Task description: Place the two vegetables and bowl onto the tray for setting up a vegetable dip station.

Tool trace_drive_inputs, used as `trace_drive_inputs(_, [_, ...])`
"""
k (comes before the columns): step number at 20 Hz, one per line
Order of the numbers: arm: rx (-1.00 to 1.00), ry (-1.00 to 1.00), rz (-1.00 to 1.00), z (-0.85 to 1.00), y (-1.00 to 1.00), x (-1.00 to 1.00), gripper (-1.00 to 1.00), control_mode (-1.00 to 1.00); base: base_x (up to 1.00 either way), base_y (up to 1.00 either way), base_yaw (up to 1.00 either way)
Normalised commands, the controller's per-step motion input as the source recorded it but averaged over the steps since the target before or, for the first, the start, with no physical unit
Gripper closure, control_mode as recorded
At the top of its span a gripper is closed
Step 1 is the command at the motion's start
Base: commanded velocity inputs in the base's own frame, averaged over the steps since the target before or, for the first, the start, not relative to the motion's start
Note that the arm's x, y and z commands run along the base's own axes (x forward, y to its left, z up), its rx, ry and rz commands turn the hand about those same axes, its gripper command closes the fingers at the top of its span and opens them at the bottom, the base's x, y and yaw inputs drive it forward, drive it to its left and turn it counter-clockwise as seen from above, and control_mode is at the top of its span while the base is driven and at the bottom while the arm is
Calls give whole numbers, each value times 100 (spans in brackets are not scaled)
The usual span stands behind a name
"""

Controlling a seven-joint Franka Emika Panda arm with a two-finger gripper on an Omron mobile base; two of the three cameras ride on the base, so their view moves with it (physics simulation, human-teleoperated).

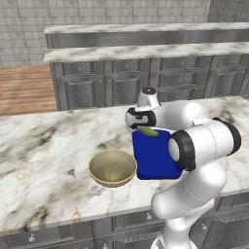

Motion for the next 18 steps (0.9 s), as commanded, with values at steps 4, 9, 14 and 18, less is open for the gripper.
trace_drive_inputs(4, [0, 1, 26, 0, -45, -4, 100, -100, 0, 0, 0])
trace_drive_inputs(9, [0, 3, 25, -7, -29, 0, 100, -100, 0, 0, 0])
trace_drive_inputs(14, [-1, 1, 19, -14, -16, 0, 100, -100, 0, 0, 0])
trace_drive_inputs(18, [-2, 0, 13, -18, -4, 0, 100, -100, 0, 0, 0])
